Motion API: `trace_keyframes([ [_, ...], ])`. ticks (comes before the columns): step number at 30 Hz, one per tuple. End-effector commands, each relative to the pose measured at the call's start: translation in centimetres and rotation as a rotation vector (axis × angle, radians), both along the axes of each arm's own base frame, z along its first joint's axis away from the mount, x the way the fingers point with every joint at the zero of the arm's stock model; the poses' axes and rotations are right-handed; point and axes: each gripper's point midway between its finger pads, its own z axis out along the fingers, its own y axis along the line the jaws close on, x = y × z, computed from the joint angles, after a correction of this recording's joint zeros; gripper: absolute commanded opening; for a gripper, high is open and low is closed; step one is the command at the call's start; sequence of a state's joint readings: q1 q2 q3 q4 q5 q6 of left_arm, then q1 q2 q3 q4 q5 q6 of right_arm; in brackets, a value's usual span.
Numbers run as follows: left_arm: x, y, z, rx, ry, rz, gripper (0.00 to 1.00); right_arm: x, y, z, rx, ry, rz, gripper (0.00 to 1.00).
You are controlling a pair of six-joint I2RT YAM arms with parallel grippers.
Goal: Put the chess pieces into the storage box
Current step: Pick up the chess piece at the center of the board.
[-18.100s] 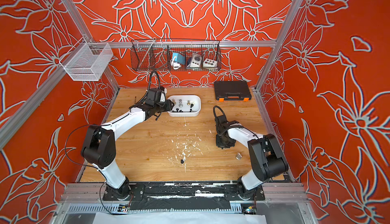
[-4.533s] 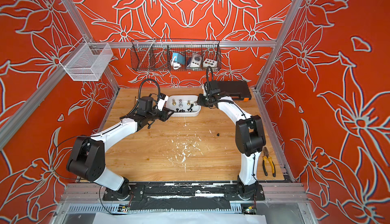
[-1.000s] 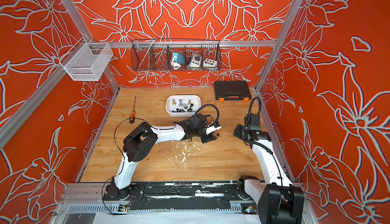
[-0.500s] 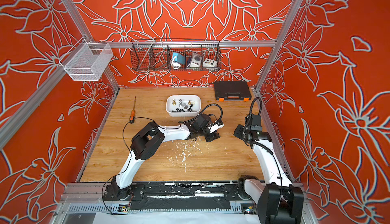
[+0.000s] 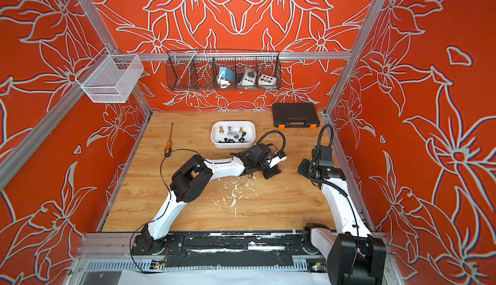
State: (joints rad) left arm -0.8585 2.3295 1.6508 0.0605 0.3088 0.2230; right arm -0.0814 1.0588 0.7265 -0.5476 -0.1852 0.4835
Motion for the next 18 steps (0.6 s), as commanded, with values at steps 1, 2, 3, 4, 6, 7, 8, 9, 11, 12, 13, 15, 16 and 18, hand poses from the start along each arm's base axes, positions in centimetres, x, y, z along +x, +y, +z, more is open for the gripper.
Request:
trace_keyframes([
  [1,-0.6,-0.4,-0.9,0.009,0.013,-0.025,0.28,-0.6,-0.2,-0.3,-0.002,0.013,-0.005,0.51],
  [2,-0.6,-0.5,-0.9,0.008,0.014,-0.027,0.27,-0.6,-0.2,-0.3,-0.002,0.014,-0.005,0.51],
  [3,-0.7,-0.5,-1.0,0.009,0.017,-0.028,0.25,-0.6,-0.2,-0.3,-0.003,0.015,-0.002,0.51],
  [4,-0.7,-0.5,-1.0,0.008,0.016,-0.029,0.23,-0.7,-0.2,-0.3,-0.004,0.016,-0.004,0.51],
  [6,-0.7,-0.5,-1.0,0.006,0.017,-0.032,0.19,-0.7,-0.2,-0.3,-0.004,0.016,-0.003,0.51],
  [7,-0.7,-0.6,-1.0,0.003,0.018,-0.032,0.17,-0.7,-0.2,-0.3,-0.005,0.015,-0.004,0.51],
  [8,-0.8,-0.7,-0.9,0.000,0.020,-0.037,0.14,-0.7,-0.2,-0.3,-0.005,0.016,-0.004,0.51],
  [9,-1.0,-0.7,-0.9,-0.001,0.026,-0.043,0.12,-0.7,-0.2,-0.4,-0.005,0.018,-0.004,0.51],
  [11,-1.2,-0.7,-1.0,0.001,0.030,-0.047,0.11,-0.7,-0.3,-0.3,-0.005,0.017,-0.005,0.50],
  [12,-1.2,-0.7,-1.0,0.003,0.031,-0.047,0.10,-0.7,-0.3,-0.3,-0.005,0.017,-0.006,0.50],
  [13,-1.2,-0.6,-0.9,0.004,0.033,-0.040,0.10,-0.7,-0.3,-0.3,-0.005,0.014,-0.006,0.50],
  [15,-1.0,-0.5,0.1,-0.003,0.038,-0.014,0.09,-0.7,-0.3,-0.2,-0.008,0.014,-0.005,0.50],
  [16,-0.8,-0.5,1.2,-0.019,0.035,-0.009,0.09,-0.8,-0.3,-0.3,-0.008,0.017,-0.005,0.50],
  [18,-0.3,-0.3,4.3,-0.060,0.011,0.013,0.09,-0.8,-0.3,-0.2,-0.011,0.018,-0.002,0.50],
])
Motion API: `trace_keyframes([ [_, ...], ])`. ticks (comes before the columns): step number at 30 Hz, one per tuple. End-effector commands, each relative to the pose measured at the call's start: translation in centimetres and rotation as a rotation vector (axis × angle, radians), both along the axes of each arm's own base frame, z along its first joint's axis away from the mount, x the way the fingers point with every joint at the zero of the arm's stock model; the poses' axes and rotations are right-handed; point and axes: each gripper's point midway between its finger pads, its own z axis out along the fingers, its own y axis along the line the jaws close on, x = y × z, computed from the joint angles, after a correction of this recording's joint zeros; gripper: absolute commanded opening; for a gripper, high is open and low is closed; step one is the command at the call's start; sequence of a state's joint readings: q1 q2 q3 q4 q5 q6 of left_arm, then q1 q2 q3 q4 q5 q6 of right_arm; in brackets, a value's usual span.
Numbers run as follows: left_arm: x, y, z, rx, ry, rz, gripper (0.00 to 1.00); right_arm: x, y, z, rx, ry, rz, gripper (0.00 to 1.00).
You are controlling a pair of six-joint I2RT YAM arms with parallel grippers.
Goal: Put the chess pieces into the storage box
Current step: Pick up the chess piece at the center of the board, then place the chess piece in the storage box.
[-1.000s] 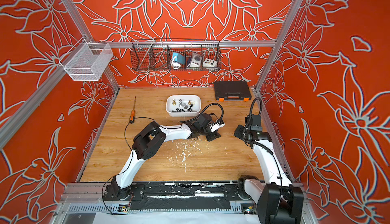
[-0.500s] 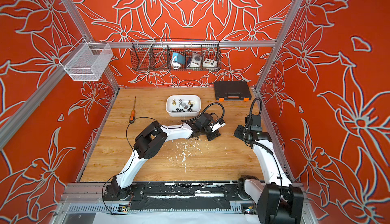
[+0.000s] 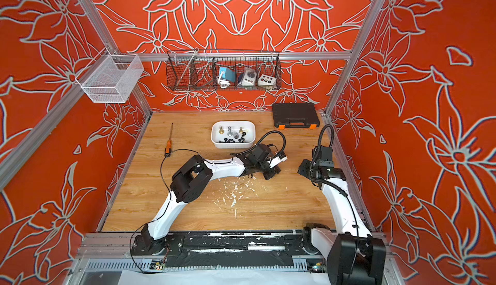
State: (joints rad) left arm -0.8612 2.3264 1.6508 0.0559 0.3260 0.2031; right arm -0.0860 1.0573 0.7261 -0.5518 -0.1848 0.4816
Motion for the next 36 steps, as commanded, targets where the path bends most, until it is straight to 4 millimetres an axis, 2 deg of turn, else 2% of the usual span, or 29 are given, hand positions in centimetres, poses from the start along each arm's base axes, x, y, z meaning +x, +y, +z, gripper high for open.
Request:
trace_keyframes([
  [1,0.8,0.4,6.0,-0.075,-0.030,0.038,0.09,-0.8,-0.2,-0.2,-0.013,0.016,0.001,0.50],
  [3,2.3,1.7,9.4,-0.126,-0.056,0.082,0.09,-0.8,-0.3,-0.1,-0.017,0.013,0.000,0.50],
  [5,4.3,3.9,12.2,-0.161,-0.081,0.139,0.10,-0.8,-0.4,-0.1,-0.018,0.012,-0.003,0.50],
  [7,6.2,6.3,14.0,-0.170,-0.103,0.199,0.10,-0.7,-0.3,-0.1,-0.013,0.010,-0.006,0.50],
  [10,8.4,9.9,14.9,-0.141,-0.134,0.296,0.10,-0.5,-0.2,-0.3,-0.001,0.011,-0.010,0.50],
  [17,12.5,18.5,13.6,-0.109,-0.100,0.487,0.11,-0.4,-0.1,-0.5,0.012,0.017,-0.011,0.50],
  [23,14.5,23.6,11.0,-0.057,-0.069,0.592,0.11,-0.3,0.0,-0.8,0.021,0.020,-0.017,0.50],
  [28,15.8,25.9,8.6,-0.022,-0.033,0.646,0.11,-0.2,0.1,-1.1,0.028,0.033,-0.012,0.50],
  [36,17.3,27.9,6.6,0.009,0.001,0.704,0.12,0.3,0.2,-0.8,0.036,0.032,-0.004,0.50],
])
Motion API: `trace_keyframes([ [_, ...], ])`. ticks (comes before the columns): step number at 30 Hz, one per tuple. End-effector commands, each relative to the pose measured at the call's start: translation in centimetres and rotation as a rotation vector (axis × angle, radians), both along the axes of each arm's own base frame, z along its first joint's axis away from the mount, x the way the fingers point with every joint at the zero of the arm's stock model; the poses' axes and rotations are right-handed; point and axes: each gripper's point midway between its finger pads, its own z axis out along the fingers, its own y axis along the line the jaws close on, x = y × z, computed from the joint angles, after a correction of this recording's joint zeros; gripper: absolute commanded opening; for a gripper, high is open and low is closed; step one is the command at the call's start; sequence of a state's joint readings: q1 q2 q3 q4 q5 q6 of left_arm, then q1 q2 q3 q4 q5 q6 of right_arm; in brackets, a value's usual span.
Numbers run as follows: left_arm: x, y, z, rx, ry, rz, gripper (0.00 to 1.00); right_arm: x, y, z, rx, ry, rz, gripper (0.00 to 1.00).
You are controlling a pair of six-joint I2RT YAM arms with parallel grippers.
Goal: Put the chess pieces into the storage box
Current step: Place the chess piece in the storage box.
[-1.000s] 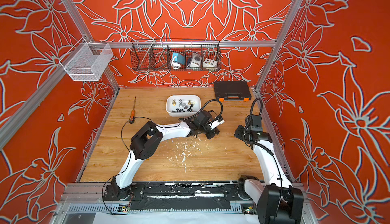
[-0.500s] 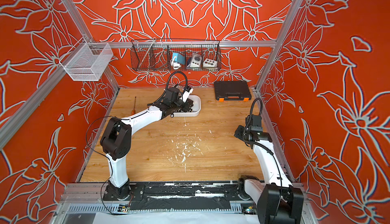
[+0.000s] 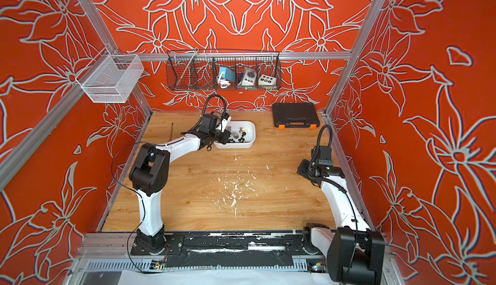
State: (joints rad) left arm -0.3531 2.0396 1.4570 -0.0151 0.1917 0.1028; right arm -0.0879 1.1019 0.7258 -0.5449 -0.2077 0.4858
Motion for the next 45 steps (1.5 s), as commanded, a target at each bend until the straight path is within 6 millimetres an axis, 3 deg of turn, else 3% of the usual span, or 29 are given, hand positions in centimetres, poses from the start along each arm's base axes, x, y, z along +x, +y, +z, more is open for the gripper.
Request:
trace_keyframes([
  [1,1.1,1.0,0.0,-0.005,0.006,0.041,0.12,0.2,-0.1,0.2,0.010,-0.005,-0.012,0.49],
  [9,1.4,2.2,-0.1,-0.012,0.012,0.066,0.21,0.3,-0.1,0.2,0.014,-0.004,-0.013,0.50],
  [26,0.2,3.3,4.2,-0.070,-0.089,0.058,0.25,0.3,-0.3,0.2,-0.003,-0.012,-0.010,0.50],
  [34,-2.5,7.4,8.5,-0.137,-0.241,0.103,0.27,2.0,-0.9,1.3,-0.054,-0.062,0.007,0.50],
  [40,-4.8,10.8,9.0,-0.146,-0.303,0.183,0.28,3.5,-1.1,1.5,-0.069,-0.083,0.027,0.50],
  [45,-6.6,12.5,8.8,-0.143,-0.332,0.230,0.29,4.7,-1.4,1.9,-0.094,-0.119,0.031,0.50],
])
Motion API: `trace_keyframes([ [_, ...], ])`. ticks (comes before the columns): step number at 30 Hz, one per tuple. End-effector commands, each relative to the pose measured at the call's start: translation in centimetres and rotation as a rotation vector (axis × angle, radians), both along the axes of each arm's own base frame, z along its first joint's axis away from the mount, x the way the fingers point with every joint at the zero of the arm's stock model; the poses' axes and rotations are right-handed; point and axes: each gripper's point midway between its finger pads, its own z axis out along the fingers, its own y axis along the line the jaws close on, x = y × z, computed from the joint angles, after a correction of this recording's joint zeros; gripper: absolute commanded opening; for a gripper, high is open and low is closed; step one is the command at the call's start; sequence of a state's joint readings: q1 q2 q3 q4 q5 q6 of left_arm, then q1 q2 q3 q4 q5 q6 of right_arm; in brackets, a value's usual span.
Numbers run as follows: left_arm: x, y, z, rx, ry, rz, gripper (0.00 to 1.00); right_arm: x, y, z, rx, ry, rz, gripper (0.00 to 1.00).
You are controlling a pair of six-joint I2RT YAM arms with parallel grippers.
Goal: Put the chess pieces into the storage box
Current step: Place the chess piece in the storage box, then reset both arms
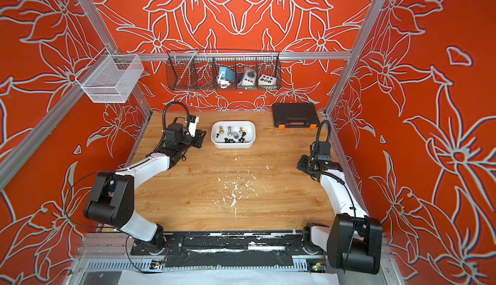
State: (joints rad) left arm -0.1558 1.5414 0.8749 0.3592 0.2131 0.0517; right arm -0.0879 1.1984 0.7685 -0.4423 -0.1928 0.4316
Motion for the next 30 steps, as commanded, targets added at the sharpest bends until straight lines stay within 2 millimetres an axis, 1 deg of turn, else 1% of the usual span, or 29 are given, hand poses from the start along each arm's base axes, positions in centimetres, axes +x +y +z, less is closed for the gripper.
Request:
trace_keyframes([
  [1,-0.4,1.0,1.8,-0.019,-0.074,0.038,0.29,1.9,-0.9,1.7,-0.050,-0.079,-0.002,0.50],
  [4,-1.1,1.7,1.3,-0.028,-0.071,0.065,0.30,2.7,-1.0,2.0,-0.059,-0.100,0.008,0.50],
  [7,-1.7,2.3,0.8,-0.038,-0.071,0.095,0.38,3.3,-1.0,2.1,-0.062,-0.111,0.014,0.51],
  [11,-2.2,2.9,0.7,-0.044,-0.074,0.118,0.42,3.8,-0.9,1.9,-0.060,-0.107,0.019,0.52],
  [16,-2.5,3.5,0.5,-0.040,-0.077,0.144,0.50,4.1,-1.0,1.9,-0.065,-0.109,0.023,0.59],
  [23,-3.0,4.5,0.6,-0.040,-0.097,0.190,0.56,4.4,-1.3,1.9,-0.084,-0.122,0.019,0.74],
  [24,-3.1,4.6,0.6,-0.039,-0.099,0.200,0.58,4.5,-1.4,1.9,-0.087,-0.126,0.016,0.78],
  [25,-3.2,4.9,0.5,-0.035,-0.098,0.212,0.59,4.7,-1.4,1.9,-0.087,-0.130,0.014,0.91],
  [26,-3.3,5.0,0.5,-0.032,-0.101,0.219,0.61,4.8,-1.5,1.8,-0.090,-0.131,0.013,0.99],
  [28,-3.6,5.5,0.4,-0.023,-0.106,0.239,0.64,5.2,-1.5,1.7,-0.089,-0.136,0.016,0.99],
  [29,-3.8,5.7,0.3,-0.021,-0.110,0.247,0.67,5.4,-1.4,1.7,-0.088,-0.138,0.022,0.99],
  [30,-4.0,6.0,0.2,-0.018,-0.115,0.258,0.92,5.6,-1.4,1.6,-0.088,-0.139,0.026,0.99],
])
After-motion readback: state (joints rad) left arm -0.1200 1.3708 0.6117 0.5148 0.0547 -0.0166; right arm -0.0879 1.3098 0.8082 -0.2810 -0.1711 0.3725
